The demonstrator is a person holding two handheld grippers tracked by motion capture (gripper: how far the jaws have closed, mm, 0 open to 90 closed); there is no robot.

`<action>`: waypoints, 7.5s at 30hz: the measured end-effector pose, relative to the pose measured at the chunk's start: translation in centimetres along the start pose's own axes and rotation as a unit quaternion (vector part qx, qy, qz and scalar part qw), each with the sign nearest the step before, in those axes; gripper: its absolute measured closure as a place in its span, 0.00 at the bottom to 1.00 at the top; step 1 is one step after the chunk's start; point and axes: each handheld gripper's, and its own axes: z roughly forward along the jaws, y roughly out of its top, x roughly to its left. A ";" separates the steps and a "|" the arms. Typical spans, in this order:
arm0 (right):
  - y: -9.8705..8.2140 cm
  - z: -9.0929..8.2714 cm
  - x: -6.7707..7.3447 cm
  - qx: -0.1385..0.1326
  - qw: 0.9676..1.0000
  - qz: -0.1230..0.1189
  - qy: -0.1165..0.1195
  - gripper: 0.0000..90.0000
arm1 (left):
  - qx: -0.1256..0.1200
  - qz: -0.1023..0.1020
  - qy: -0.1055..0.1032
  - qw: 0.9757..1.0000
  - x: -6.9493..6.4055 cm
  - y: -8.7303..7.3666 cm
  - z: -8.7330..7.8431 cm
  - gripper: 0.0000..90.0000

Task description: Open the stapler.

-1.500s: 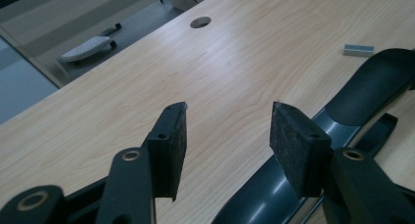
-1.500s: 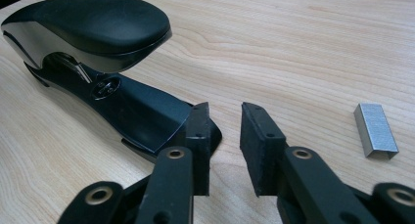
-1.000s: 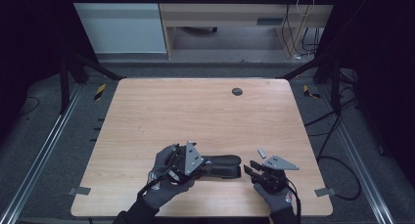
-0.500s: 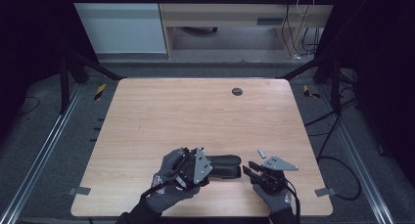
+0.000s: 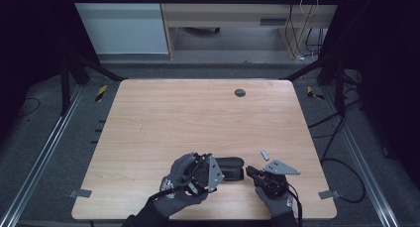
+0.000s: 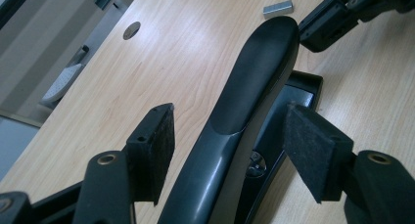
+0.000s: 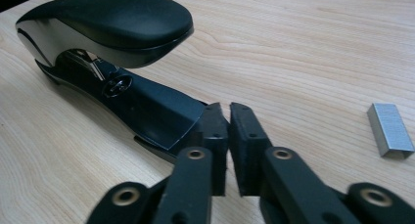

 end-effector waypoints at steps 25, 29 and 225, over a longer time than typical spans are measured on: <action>-0.3 0.0 -0.1 0.005 1.000 -0.002 0.005 1.00 | 0.040 0.064 0.007 0.997 -2.1 1.2 3.6 0.42; -0.3 0.1 -0.1 0.006 1.000 0.000 0.005 1.00 | 0.046 0.072 0.014 0.996 -2.3 1.5 4.2 0.42; -0.5 2.6 0.9 0.022 0.998 0.045 0.040 1.00 | -0.078 -0.049 0.073 0.993 3.0 1.3 -1.3 0.59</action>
